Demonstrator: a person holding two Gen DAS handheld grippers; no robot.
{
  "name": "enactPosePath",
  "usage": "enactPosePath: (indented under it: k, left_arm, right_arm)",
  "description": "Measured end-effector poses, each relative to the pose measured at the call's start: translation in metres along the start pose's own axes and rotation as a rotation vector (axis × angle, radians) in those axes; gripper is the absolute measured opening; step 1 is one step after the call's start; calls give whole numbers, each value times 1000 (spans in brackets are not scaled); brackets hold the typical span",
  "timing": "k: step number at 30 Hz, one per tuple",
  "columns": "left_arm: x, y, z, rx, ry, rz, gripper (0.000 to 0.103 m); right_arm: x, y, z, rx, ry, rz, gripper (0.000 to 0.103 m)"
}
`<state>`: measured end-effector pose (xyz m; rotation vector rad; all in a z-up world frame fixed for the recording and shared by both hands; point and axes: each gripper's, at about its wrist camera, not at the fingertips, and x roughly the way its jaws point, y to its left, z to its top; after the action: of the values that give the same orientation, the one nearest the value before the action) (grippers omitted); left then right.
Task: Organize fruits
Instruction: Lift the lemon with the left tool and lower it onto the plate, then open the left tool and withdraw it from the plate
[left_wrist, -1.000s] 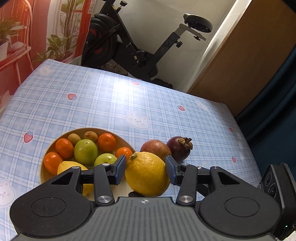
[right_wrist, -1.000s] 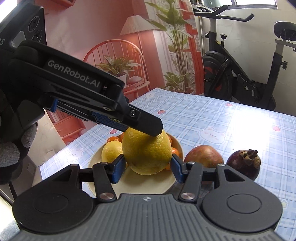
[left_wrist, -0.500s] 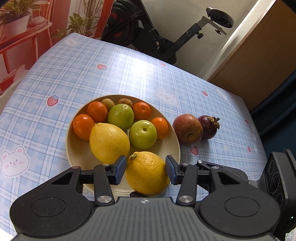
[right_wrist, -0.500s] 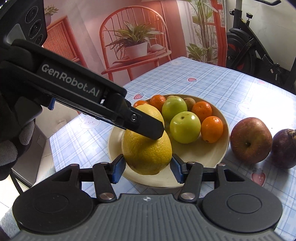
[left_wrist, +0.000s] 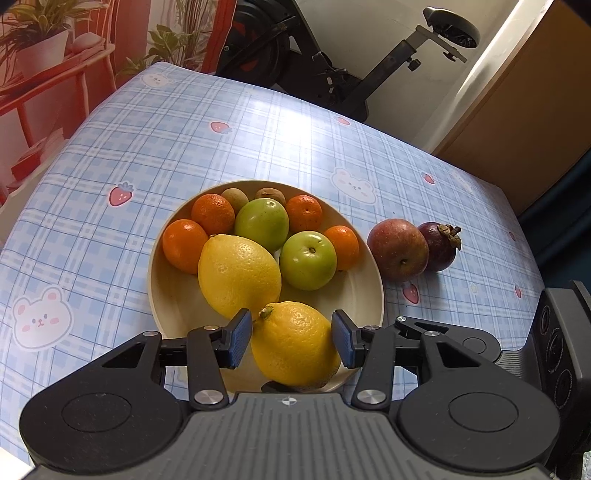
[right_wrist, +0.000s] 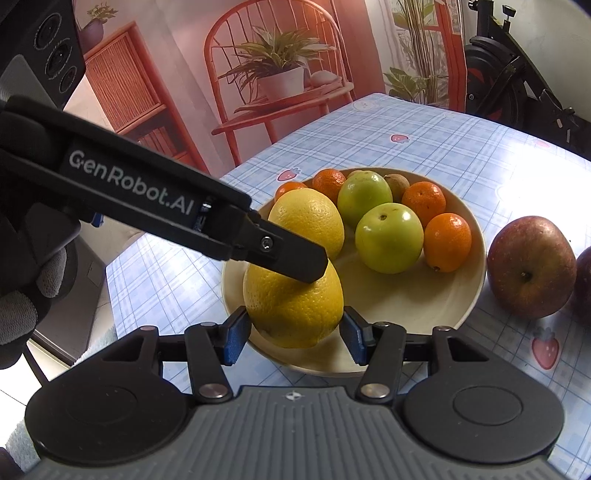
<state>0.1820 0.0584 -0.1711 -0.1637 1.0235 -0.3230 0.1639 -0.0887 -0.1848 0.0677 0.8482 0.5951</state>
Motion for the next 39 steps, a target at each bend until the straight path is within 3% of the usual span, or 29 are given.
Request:
enactPosePath:
  k: [22,39]
  left_arm:
    - [-2,1,2,-4,-21,75,52]
    - [-11,-1,-5,13,-34,123,52]
  right_arm:
    - [-16,-7,-8,12,-31,-29,57]
    - [-59,-36,-14,50,-137,-127,57]
